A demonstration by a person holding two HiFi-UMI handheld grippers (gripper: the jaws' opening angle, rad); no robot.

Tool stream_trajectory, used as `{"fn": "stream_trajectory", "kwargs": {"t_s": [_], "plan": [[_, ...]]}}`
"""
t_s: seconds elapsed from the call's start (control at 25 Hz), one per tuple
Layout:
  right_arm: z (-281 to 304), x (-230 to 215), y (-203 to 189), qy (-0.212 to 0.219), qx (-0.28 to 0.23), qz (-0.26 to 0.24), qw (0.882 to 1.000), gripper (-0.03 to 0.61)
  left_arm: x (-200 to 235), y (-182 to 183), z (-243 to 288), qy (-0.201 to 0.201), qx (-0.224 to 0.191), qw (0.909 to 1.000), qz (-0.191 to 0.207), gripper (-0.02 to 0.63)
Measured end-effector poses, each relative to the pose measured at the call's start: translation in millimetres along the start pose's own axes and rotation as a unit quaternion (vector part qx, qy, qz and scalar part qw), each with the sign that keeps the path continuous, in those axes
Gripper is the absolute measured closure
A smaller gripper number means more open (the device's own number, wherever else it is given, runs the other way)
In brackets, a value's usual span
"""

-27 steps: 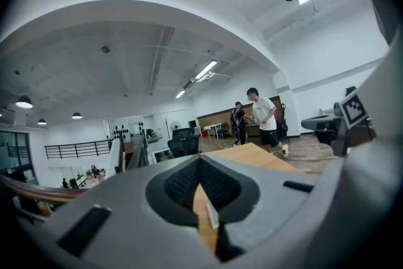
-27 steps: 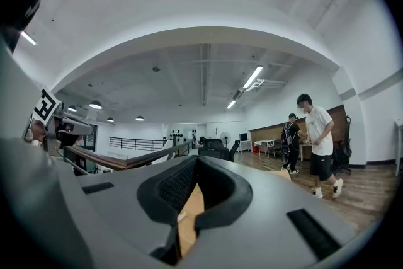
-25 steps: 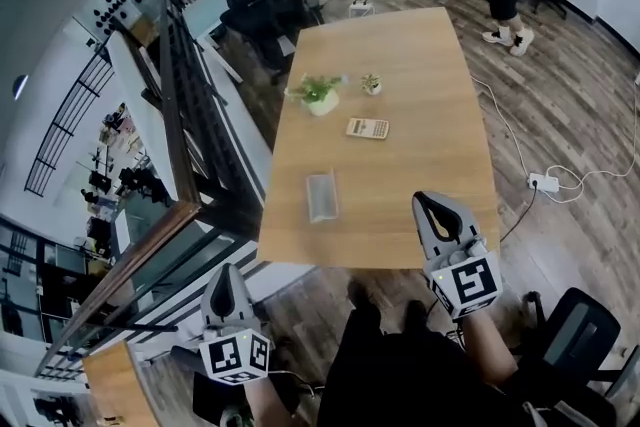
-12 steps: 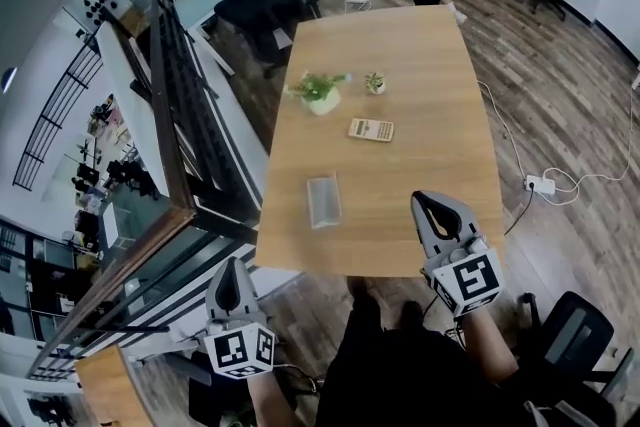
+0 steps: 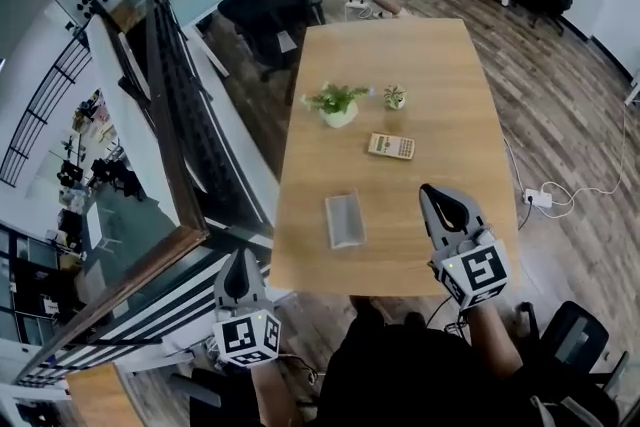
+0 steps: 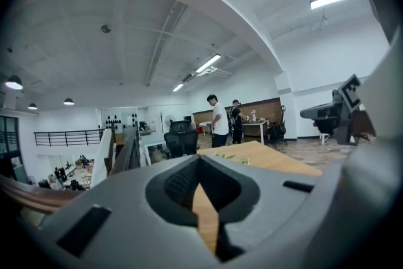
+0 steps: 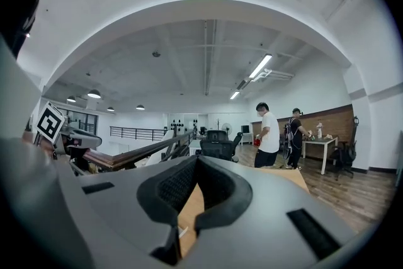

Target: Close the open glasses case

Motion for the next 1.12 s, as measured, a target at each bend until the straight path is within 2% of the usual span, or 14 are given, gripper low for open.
{"fn": "stream_trajectory", "kwargs": {"t_s": [0.2, 0.4, 0.64, 0.88, 1.12], "plan": [[37, 20, 14, -0.011, 0.013, -0.024, 1.0, 0.565, 38, -7, 37, -0.024, 0.005, 0.9996, -0.015, 0.615], [61, 33, 10, -0.031, 0.039, -0.057, 0.997, 0.565, 46, -28, 72, -0.068, 0.012, 0.9973, -0.025, 0.615], [101, 64, 33, -0.033, 0.061, -0.086, 0.994, 0.565, 69, -31, 97, -0.101, 0.005, 0.993, -0.061, 0.615], [119, 65, 27, -0.026, 0.052, -0.077, 0.995, 0.565, 70, -24, 121, -0.116, -0.003, 0.9918, -0.054, 0.617], [122, 54, 22, -0.017, 0.028, -0.054, 0.998, 0.565, 53, -10, 139, -0.107, -0.018, 0.9933, -0.039, 0.616]]}}
Point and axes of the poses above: the fingertips, and each gripper's own axes: z forward along the fingers, x to its left, y out of its top, the point moved 6 cm from there along -z, backward along the fingers, and after that the axes turned 13 degrees about -z, right-handed, at the moved point
